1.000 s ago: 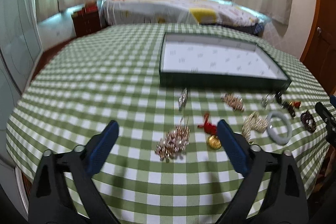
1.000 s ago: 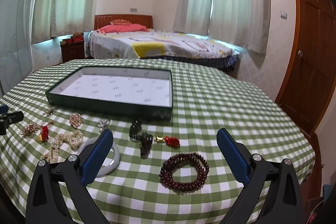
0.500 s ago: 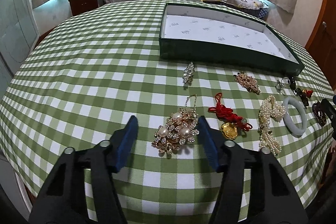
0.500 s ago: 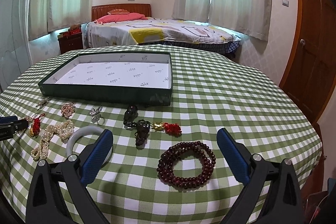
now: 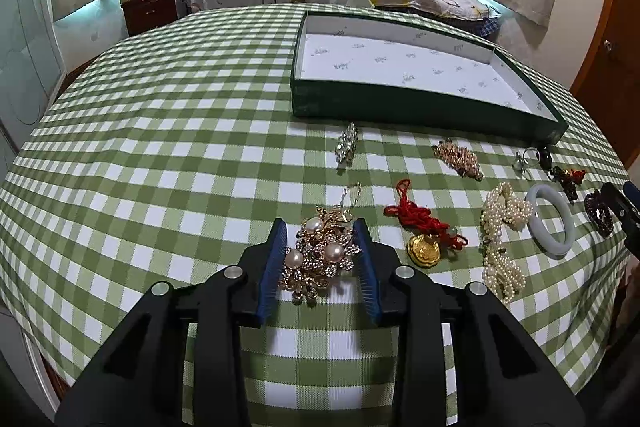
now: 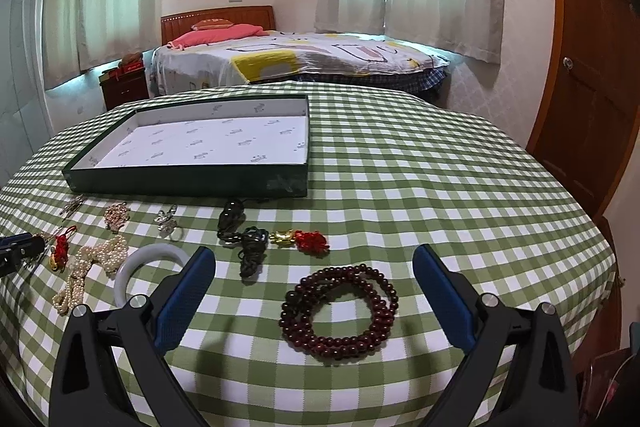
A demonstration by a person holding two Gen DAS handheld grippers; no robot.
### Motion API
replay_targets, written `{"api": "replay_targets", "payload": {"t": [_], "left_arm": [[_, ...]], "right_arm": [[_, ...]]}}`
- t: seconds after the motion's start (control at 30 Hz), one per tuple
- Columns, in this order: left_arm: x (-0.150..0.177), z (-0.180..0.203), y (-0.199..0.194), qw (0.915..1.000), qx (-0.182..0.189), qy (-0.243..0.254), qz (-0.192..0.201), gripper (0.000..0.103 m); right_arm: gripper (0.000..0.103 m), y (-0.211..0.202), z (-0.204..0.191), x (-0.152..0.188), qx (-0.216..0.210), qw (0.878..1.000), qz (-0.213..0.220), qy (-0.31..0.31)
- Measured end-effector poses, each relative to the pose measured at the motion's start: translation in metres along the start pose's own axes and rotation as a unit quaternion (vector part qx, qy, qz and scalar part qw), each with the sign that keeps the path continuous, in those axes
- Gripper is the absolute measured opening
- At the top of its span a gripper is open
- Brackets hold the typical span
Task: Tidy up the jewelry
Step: 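Grasp the gold pearl brooch with left tool while right tool grasps the red bead bracelet, then carry brooch and bracelet into the green box and open both tools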
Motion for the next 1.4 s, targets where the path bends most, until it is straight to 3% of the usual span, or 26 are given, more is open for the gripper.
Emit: {"api": "replay_targets", "payload": {"t": [0.33, 0.7, 0.73, 0.87, 1.0, 1.07, 1.27, 1.4], "left_arm": [[-0.007, 0.001, -0.002, 0.9999, 0.007, -0.002, 0.01, 0.019], [-0.009, 0.001, 0.002, 0.9998, 0.017, -0.007, 0.01, 0.019], [-0.009, 0.001, 0.002, 0.9998, 0.018, -0.009, 0.01, 0.019], [-0.009, 0.001, 0.001, 0.9997, 0.019, -0.01, 0.01, 0.019], [-0.01, 0.001, 0.001, 0.9997, 0.019, -0.01, 0.01, 0.019], [-0.01, 0.001, 0.001, 0.9997, 0.019, -0.01, 0.01, 0.019], [-0.011, 0.0, -0.003, 0.9996, 0.023, -0.012, 0.015, 0.019], [-0.011, 0.0, -0.007, 0.9991, 0.033, -0.016, 0.019, 0.019]], "right_arm": [[0.096, 0.011, 0.016, 0.01, 0.011, 0.999, -0.03, 0.031], [0.095, 0.032, 0.013, 0.03, -0.003, 0.996, -0.079, 0.036], [0.093, 0.031, 0.012, 0.03, -0.004, 0.996, -0.078, 0.034], [0.061, 0.026, 0.01, 0.028, -0.01, 0.997, -0.069, 0.031], [0.046, 0.024, 0.007, 0.026, -0.023, 0.997, -0.063, 0.028], [0.028, 0.023, 0.006, 0.025, -0.031, 0.997, -0.06, 0.029], [0.016, 0.023, 0.005, 0.023, -0.045, 0.997, -0.057, 0.035], [0.016, 0.021, 0.004, 0.022, -0.046, 0.997, -0.054, 0.035]]}}
Point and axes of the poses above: each gripper's, at about its wrist camera, not at the fingertips, and y roughly the way its jaws point, z to its right, x to its underside, the point moved 7 cm from there along y, roughly the way its jaws point, and after that the axes turned 14 degrees about -y, right-handed, at the moved point
